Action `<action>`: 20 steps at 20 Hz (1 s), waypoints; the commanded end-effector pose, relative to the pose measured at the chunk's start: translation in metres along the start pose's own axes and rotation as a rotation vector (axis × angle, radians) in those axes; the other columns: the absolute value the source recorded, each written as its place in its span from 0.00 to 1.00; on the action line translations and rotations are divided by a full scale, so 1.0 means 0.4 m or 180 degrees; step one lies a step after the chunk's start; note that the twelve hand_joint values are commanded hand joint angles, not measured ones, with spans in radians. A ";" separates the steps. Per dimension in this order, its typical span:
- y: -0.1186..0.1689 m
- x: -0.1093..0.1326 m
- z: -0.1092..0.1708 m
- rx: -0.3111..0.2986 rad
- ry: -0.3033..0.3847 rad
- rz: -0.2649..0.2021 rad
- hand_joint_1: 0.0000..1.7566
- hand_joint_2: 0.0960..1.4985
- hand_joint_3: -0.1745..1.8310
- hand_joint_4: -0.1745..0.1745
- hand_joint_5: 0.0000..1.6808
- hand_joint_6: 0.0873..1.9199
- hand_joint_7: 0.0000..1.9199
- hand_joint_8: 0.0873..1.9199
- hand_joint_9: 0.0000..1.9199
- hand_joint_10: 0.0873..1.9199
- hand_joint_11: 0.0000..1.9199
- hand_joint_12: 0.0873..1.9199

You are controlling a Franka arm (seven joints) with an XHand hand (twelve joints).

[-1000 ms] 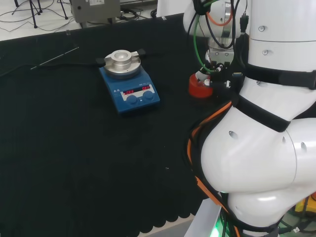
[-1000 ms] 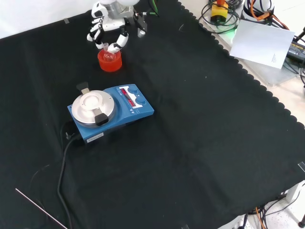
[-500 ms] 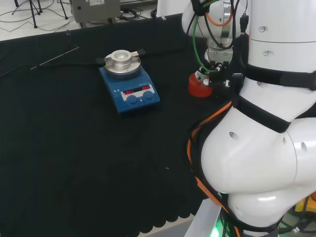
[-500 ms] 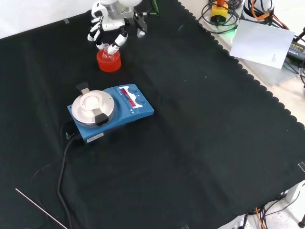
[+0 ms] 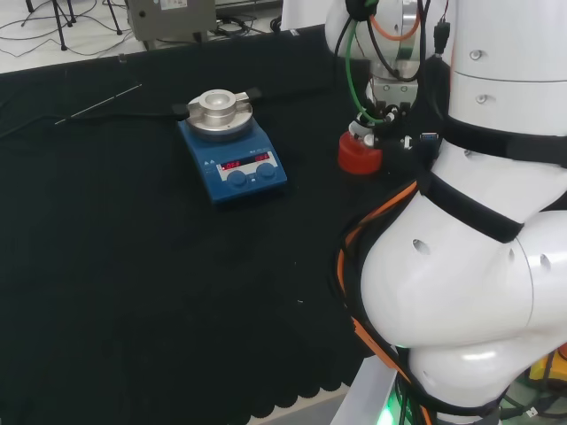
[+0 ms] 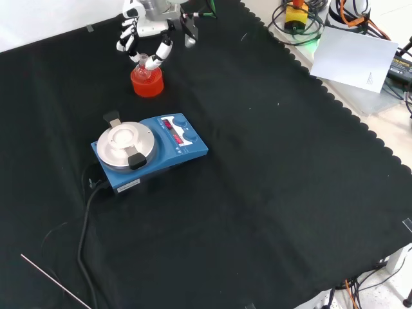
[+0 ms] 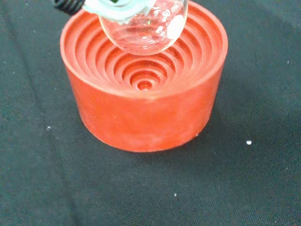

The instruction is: Pick up the round-bottom flask.

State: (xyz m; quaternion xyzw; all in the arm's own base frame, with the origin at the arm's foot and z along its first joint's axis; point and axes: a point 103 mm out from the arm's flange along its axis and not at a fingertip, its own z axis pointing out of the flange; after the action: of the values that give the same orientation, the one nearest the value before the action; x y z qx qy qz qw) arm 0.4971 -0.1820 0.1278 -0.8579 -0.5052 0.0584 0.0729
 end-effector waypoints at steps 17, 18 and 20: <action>-0.131 0.092 -0.303 -0.0083 -0.0231 -0.0290 0.58 0.47 0.47 1.00 0.58 0.62 0.17 0.27 0.24 0.28 0.04 0.68; -0.137 0.097 -0.311 -0.0089 -0.0236 -0.0298 0.58 0.47 0.47 1.00 0.58 0.62 0.17 0.27 0.24 0.28 0.04 0.68; -0.146 0.105 -0.325 -0.0093 -0.0251 -0.0312 0.59 0.47 0.47 1.00 0.58 0.62 0.17 0.27 0.24 0.28 0.04 0.68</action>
State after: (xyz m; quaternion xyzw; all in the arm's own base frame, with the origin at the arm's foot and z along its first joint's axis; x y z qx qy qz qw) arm 0.4942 -0.1397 0.2518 -0.8363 -0.5415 0.0720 0.0461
